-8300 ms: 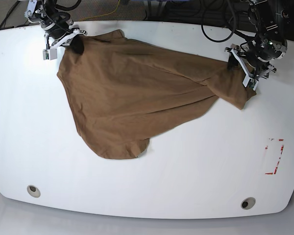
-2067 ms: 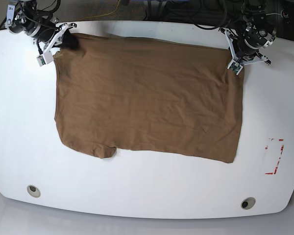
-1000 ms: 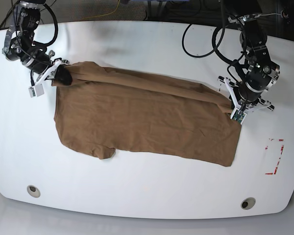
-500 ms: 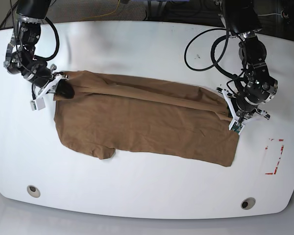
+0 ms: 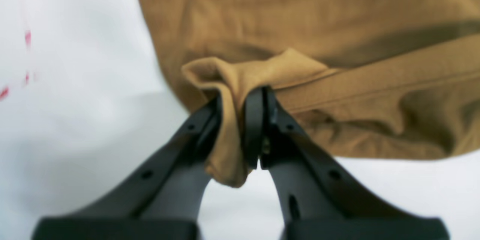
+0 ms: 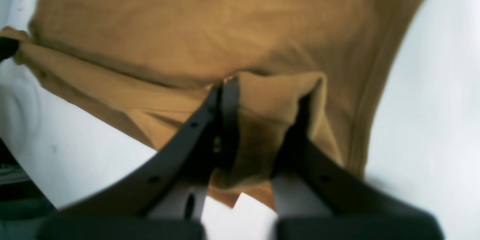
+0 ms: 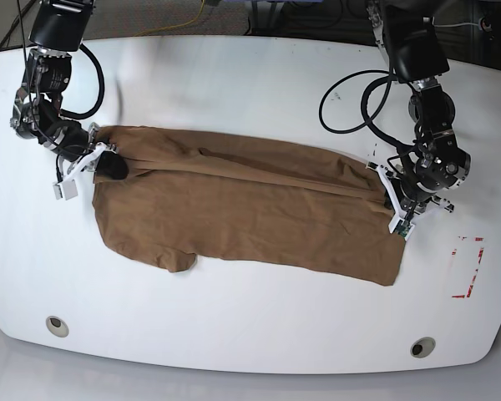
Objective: Layout the t-shirt on the table in an organized manner, then fold the t-shirt properly
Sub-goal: 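Hold the shirt edge with both grippers and shift it along the table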
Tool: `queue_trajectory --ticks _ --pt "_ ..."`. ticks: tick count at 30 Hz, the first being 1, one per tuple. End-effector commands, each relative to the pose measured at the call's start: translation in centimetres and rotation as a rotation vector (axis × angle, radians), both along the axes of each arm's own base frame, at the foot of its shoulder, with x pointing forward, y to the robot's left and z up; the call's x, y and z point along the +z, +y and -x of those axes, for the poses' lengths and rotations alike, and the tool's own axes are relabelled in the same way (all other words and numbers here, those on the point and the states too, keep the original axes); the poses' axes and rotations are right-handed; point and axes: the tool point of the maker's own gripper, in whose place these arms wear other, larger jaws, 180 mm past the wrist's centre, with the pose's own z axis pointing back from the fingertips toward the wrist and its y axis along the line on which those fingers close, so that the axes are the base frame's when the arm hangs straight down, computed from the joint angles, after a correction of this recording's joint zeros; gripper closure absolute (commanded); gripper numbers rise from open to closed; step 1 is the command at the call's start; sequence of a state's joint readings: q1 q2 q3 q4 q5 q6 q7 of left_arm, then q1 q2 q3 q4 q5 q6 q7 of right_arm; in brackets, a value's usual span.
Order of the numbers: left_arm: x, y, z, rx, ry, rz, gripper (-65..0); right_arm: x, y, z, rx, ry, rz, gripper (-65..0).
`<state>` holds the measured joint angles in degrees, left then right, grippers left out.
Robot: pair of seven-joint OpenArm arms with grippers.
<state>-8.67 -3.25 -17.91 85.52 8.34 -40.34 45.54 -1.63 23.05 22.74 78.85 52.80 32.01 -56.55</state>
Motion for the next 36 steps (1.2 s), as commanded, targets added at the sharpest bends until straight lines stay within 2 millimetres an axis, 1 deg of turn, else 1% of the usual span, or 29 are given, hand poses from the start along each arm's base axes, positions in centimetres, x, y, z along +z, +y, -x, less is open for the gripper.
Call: queue_trajectory --ticks 1,4,6,11,15,18,19,20,21,25,26,30,36 --pt "1.1 0.0 -1.2 0.000 -0.054 0.016 -2.5 1.4 -1.1 -1.2 -0.014 -0.050 0.014 -2.1" --pt "0.9 0.1 -1.2 0.001 -0.048 0.017 -2.5 1.2 -1.6 -1.4 -0.013 -0.041 0.057 -2.1" --pt "1.1 0.5 -1.3 -0.002 -0.051 0.004 -2.5 0.9 -2.2 -1.6 -0.011 -0.031 0.109 -2.1" --pt "1.4 0.7 -1.5 -0.002 -0.059 -0.001 -2.5 0.6 -2.7 -1.8 -0.011 -0.031 0.156 -2.1" --pt "3.3 1.0 -2.5 0.000 -0.106 -0.018 -2.5 0.5 -3.0 -1.9 -0.015 -0.033 0.176 -2.1" --pt "5.8 1.7 -2.9 -0.002 -0.174 -0.060 -2.5 0.5 -3.0 -1.9 -0.016 -0.036 0.180 -2.1" --pt "6.6 1.9 -2.9 -0.001 -0.190 -0.077 -2.5 0.5 -3.0 -1.9 -0.016 -0.036 0.180 -2.1" --pt "7.0 2.1 -2.9 0.000 -0.196 -0.087 -2.5 0.5 -3.0 -1.9 -0.016 -0.036 0.180 -2.1" --pt "8.1 2.3 -2.9 0.003 -0.214 -0.110 -2.5 0.5 -3.0 -1.9 -0.016 -0.036 0.180 -2.1" --pt "10.1 2.6 -2.9 0.011 -0.250 -0.149 -2.5 0.5 -3.0 -1.9 -0.014 -0.035 0.181 -2.1" --pt "10.7 3.0 -2.8 0.013 -0.260 -0.167 -2.5 0.5 -2.9 -1.9 -0.014 -0.035 0.180 -2.1" --pt "11.1 3.9 -2.7 0.015 -0.259 -0.197 -2.5 0.2 -2.2 -1.9 -0.015 -0.033 0.159 -2.1" --pt "11.1 4.3 -2.6 0.015 -0.255 -0.208 -2.5 -0.3 -1.9 -1.7 -0.011 -0.021 0.172 -2.1"
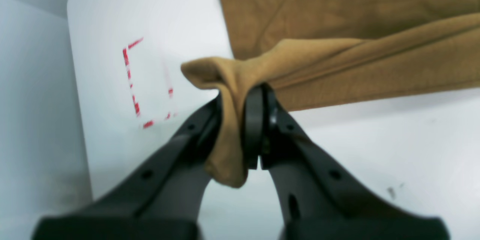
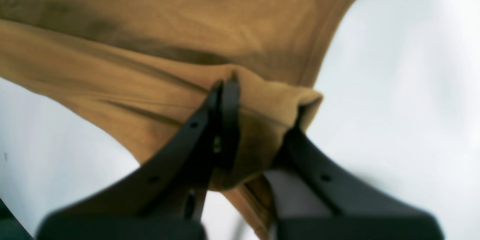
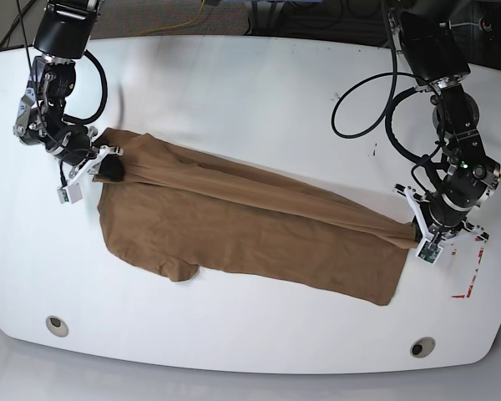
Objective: Layout the t-shirt on the table in an organized manner, then fold the t-shirt properly
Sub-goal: 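Hold the shirt edge with both grippers and shift it along the table, then pull the held shirt edge with both grippers toward the arm bases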
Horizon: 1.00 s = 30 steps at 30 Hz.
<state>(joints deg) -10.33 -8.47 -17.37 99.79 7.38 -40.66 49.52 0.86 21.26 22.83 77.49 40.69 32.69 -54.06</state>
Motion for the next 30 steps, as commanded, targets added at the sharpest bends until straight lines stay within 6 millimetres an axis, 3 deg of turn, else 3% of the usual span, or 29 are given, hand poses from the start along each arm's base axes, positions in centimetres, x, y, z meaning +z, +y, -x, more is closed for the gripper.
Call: queue_trajectory --ticks 1,13,17,30 --pt "1.8 0.7 -0.7 0.013 -0.053 -0.021 -2.5 1.2 -0.7 -1.0 -0.008 -0.043 0.025 -2.1" --pt "1.2 0.8 -0.6 0.015 -0.035 -0.017 -2.5 0.3 -0.5 -0.5 0.000 -0.017 0.052 -2.1" --pt "0.5 1.0 0.0 0.022 -0.015 -0.018 -2.5 -0.5 -0.7 0.8 0.005 0.018 0.060 -2.1" --pt "-4.0 0.5 8.1 0.006 0.133 -0.076 -2.5 -0.9 0.2 5.9 0.097 0.117 0.140 -2.1"
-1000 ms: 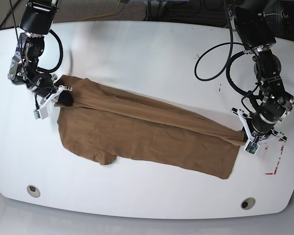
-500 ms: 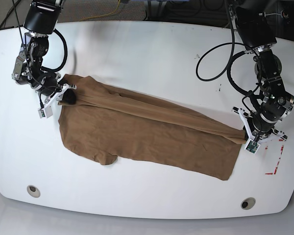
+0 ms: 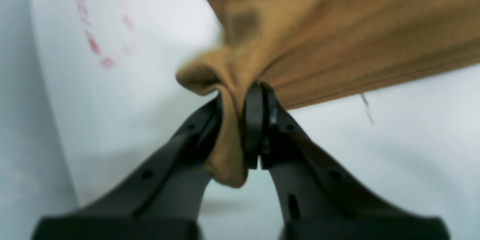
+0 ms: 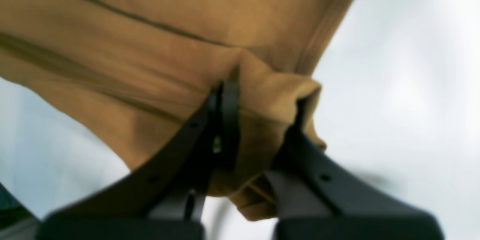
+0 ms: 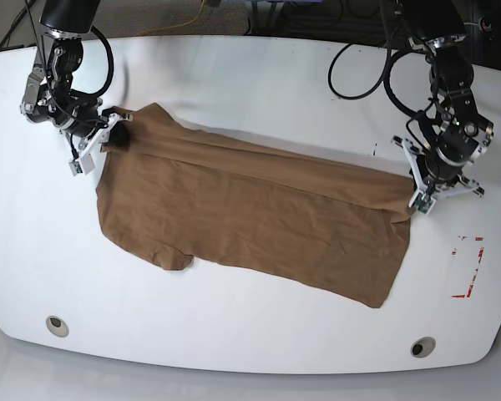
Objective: Layout the t-shirt on the table in an organized manner, then fold the t-shirt properly
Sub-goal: 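Pull the held shirt edge with both grippers toward the arm bases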
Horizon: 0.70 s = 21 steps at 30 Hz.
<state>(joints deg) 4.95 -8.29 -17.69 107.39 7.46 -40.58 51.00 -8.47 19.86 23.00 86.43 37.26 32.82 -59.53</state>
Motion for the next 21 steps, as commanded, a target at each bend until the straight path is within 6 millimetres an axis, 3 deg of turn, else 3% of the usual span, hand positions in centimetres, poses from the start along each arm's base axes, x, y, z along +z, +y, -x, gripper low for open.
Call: queue_trajectory --ticks 1,7,13,21 --pt "0.8 0.5 0.8 0.003 -0.020 -0.030 -2.5 1.2 -0.7 0.1 0.019 -0.015 0.045 -2.1" --pt "-2.1 0.4 5.2 -0.002 0.091 -0.034 -2.3 1.5 -0.8 2.3 0.044 0.024 0.083 -2.1" --pt "-4.4 1.6 9.6 0.068 0.186 -0.017 -2.2 2.1 -1.3 4.1 0.070 0.052 0.129 -2.1" --pt "-4.3 4.8 11.9 0.185 0.203 -0.036 -2.2 2.2 -1.3 6.0 0.108 0.080 0.163 -2.1"
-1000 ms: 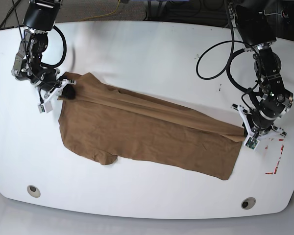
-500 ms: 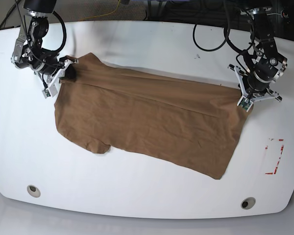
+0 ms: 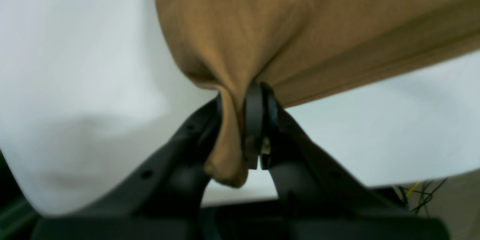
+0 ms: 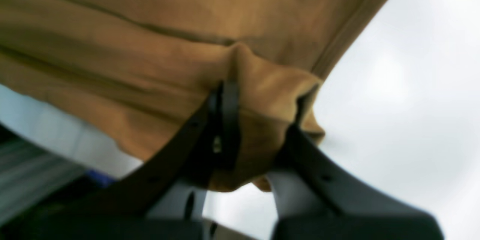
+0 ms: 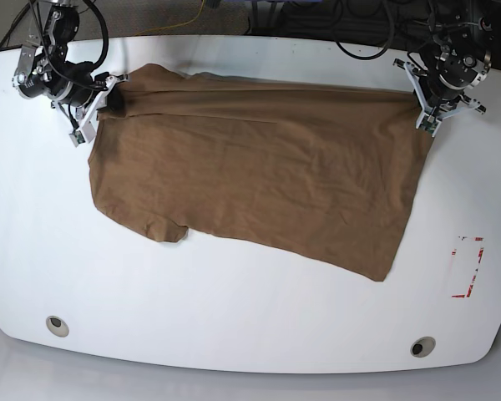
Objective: Layout the t-shirt on the table in an organized manner, then fold the t-shirt properly
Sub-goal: 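Pull the held shirt edge with both grippers toward the arm bases, then fold the held shirt edge with both grippers over the shirt body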
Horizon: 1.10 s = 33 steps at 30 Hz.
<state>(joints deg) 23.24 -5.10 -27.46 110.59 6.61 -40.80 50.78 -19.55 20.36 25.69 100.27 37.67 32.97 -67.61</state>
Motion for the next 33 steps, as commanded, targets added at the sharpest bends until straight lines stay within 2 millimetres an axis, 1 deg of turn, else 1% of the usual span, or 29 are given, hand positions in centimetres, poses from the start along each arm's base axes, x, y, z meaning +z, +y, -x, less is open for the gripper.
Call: queue_trajectory --ticks 1,4,8,12,15,17,19,20,24,27,30,33 --pt "1.1 2.1 0.1 0.037 -0.022 -0.056 -2.2 0.9 -1.0 0.1 0.019 -0.017 0.047 -2.1" --pt "0.9 2.8 1.3 0.057 0.002 -0.066 -2.2 1.0 -0.9 0.5 0.028 -0.011 0.052 -2.1" --pt "0.9 3.5 2.1 0.079 0.013 -0.077 -2.2 1.1 -1.0 0.6 0.034 -0.013 0.059 -2.1" --pt "1.1 4.1 2.4 0.095 0.012 -0.085 -2.2 1.8 -1.0 0.1 0.038 -0.037 0.068 -2.1" --pt "1.3 4.2 2.1 0.098 0.002 -0.087 -2.2 2.3 -0.8 -0.4 0.043 -0.059 0.070 -2.1" --pt "1.5 4.0 1.3 0.092 -0.015 -0.083 -2.2 2.7 -0.7 -1.3 0.042 -0.083 0.069 -2.1" --pt "2.0 3.5 -0.2 0.079 -0.049 -0.075 -2.2 3.1 -0.7 -2.1 0.040 -0.104 0.067 -2.1" --pt "2.1 3.4 -0.6 0.075 -0.057 -0.073 -2.2 3.1 -0.7 -2.3 0.039 -0.107 0.067 -2.1" --pt "3.5 2.3 -4.0 0.042 -0.135 -0.060 -2.2 4.0 -0.8 -4.0 0.031 -0.150 0.066 -2.1" --pt "4.6 1.6 -6.4 0.023 -0.190 -0.053 -2.2 4.0 -0.9 -4.9 0.017 -0.159 0.056 -2.1" --pt "6.0 0.3 -9.1 -0.017 -0.249 -0.040 -2.2 4.2 -1.2 -5.9 0.003 -0.172 0.046 -2.1" --pt "7.0 -0.5 -11.0 -0.050 -0.283 -0.054 -2.2 4.0 -1.5 -6.4 -0.012 -0.171 0.037 -2.1"
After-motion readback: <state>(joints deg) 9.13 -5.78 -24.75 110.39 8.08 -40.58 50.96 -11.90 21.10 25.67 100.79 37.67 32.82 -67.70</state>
